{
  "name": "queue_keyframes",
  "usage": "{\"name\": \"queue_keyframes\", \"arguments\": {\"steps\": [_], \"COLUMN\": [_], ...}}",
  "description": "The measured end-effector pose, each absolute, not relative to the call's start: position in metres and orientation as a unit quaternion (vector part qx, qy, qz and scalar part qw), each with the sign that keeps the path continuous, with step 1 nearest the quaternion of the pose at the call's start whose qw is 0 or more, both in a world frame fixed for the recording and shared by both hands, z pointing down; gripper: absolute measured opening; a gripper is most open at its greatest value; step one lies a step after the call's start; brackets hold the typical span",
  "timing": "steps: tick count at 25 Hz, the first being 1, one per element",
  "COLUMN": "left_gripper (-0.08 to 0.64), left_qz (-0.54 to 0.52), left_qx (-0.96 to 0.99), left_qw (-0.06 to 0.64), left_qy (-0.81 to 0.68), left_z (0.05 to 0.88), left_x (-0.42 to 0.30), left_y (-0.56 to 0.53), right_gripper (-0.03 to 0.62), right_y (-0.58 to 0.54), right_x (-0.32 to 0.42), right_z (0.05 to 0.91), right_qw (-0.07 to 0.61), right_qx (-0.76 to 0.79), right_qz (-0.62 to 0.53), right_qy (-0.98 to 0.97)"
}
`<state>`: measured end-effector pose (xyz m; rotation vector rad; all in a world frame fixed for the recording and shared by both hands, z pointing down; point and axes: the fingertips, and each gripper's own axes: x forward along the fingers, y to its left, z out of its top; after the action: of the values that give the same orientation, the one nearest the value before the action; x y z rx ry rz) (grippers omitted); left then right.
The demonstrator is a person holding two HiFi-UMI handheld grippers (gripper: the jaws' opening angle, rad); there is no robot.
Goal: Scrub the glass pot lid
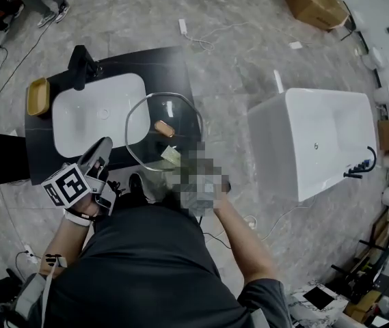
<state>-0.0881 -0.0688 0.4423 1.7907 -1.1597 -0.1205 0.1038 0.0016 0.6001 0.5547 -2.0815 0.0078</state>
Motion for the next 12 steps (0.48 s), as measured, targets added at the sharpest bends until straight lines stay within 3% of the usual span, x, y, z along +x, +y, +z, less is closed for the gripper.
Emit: {"name": "queue_keyframes", "arguments": {"steps": [3, 6, 12], "left_gripper": [0.069, 0.069, 0.071], "left_qz": [-0.049, -0.032, 0.011], "left_qx": [0.737, 0.754, 0.812], "left_qw": [0.467, 0.404, 0.247], "left_qy": [-0.486, -0.517, -0.529], "left_z": [0.436, 0.422, 0.373], "left_x": [-0.089, -0.097, -0.081], "left_y": [-0.07, -0.075, -0.083], "right_gripper": [0.055, 0.055, 0.055], "right_y": [-0.018, -0.042, -0.079], "right_x": [0.11, 0.11, 0.108], "right_z": [0.561, 0.513, 0.377], "right_qw": [0.382, 0.285, -0.003], "right_qx": [0.292, 0.344, 0.414], "right_qz": [0.071, 0.14, 0.224], "right_qy": [-0.874, -0.884, -0.882]}}
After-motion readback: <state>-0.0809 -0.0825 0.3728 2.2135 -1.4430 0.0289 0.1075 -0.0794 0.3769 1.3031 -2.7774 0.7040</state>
